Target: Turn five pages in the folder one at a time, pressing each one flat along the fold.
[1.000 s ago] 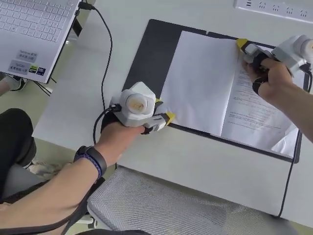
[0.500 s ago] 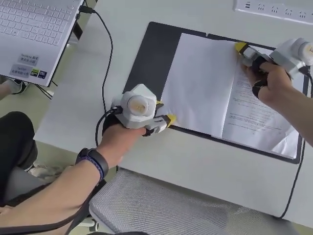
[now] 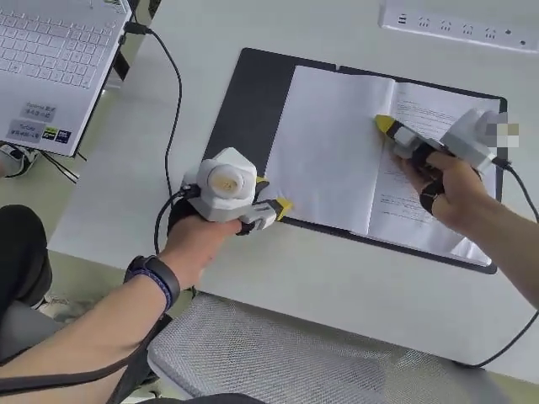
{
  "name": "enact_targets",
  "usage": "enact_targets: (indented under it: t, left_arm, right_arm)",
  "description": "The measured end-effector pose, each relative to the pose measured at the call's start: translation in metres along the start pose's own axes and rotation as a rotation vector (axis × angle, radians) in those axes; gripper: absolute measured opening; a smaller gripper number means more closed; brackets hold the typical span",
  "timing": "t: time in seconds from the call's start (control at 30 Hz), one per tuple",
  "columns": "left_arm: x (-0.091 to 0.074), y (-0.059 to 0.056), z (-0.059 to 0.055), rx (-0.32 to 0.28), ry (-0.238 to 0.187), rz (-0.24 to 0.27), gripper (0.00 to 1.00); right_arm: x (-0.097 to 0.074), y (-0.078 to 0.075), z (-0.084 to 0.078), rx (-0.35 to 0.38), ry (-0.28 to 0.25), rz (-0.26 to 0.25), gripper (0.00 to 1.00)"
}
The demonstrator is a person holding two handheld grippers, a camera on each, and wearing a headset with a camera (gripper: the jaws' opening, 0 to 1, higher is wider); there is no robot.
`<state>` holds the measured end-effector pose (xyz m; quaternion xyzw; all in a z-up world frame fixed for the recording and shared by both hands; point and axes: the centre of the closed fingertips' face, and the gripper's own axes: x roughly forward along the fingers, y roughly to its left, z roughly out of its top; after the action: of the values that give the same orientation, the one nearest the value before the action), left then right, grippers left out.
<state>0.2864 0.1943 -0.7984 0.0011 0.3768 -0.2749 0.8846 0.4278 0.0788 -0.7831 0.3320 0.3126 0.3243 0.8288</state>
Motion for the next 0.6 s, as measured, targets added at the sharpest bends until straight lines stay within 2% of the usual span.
enact_targets:
  t: [0.07, 0.13, 0.23, 0.37, 0.6]
  left_arm:
    - [0.0, -0.001, 0.0, -0.001, 0.004, -0.004, 0.32]
    - [0.0, -0.002, -0.001, 0.008, 0.007, -0.005, 0.33]
    - [0.0, -0.002, -0.001, 0.009, 0.007, -0.004, 0.32]
    - [0.0, -0.001, -0.001, 0.019, 0.004, 0.002, 0.3]
    - [0.003, 0.002, -0.003, 0.024, 0.004, 0.003, 0.3]
  right_arm:
    - [-0.009, 0.008, -0.01, 0.011, 0.007, 0.022, 0.0]
    - [-0.012, 0.002, -0.012, 0.025, 0.003, 0.032, 0.0]
    - [-0.021, 0.008, -0.019, 0.039, -0.001, 0.033, 0.0]
    - [-0.028, 0.01, -0.035, 0.019, 0.039, 0.048, 0.0]
    - [-0.048, 0.024, -0.062, 0.047, 0.061, 0.071, 0.0]
